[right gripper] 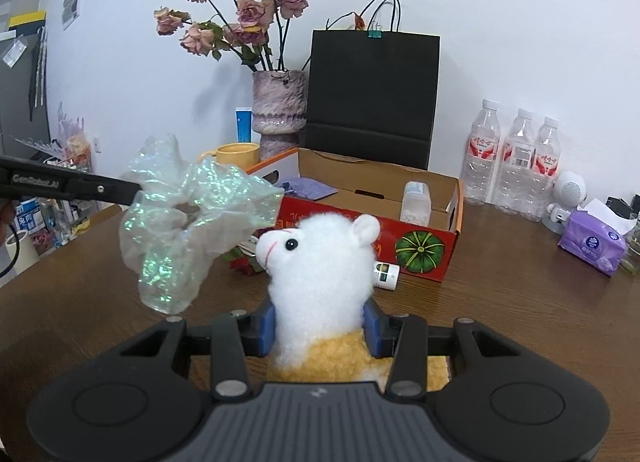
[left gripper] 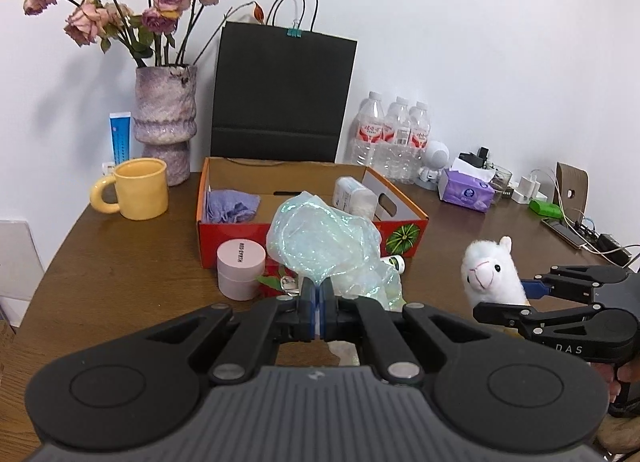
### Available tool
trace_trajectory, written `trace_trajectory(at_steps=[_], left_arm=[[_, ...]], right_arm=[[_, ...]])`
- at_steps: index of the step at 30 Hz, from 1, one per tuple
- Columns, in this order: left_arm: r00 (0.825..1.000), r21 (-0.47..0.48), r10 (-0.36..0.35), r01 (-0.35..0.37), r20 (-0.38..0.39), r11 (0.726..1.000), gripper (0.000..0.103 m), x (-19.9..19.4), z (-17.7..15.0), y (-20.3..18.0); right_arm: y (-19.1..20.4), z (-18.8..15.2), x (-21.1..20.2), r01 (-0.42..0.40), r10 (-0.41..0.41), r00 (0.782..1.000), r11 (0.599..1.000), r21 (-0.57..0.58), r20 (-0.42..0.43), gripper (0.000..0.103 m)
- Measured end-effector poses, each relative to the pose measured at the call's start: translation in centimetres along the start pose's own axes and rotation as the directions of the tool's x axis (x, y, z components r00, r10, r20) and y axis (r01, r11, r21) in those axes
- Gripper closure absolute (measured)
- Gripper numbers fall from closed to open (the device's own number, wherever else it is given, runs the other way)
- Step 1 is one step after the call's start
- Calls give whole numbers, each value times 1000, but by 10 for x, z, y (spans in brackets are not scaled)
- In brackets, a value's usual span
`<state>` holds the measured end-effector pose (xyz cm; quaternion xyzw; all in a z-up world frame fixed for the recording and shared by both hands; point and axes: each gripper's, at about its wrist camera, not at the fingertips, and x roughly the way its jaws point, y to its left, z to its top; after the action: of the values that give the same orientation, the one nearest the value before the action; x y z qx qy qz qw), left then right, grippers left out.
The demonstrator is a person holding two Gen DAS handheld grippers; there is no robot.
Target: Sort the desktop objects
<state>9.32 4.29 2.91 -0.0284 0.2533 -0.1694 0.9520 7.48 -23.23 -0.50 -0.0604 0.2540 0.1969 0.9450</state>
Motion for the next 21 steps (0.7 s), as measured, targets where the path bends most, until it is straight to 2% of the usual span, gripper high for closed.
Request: trace_trajectory(at_steps=[21], left_arm=[[998,4,32,-32,53,999,101,-9,16,-2]], right_arm=[[-4,15,4,-18,17,999,999,33,30,62]])
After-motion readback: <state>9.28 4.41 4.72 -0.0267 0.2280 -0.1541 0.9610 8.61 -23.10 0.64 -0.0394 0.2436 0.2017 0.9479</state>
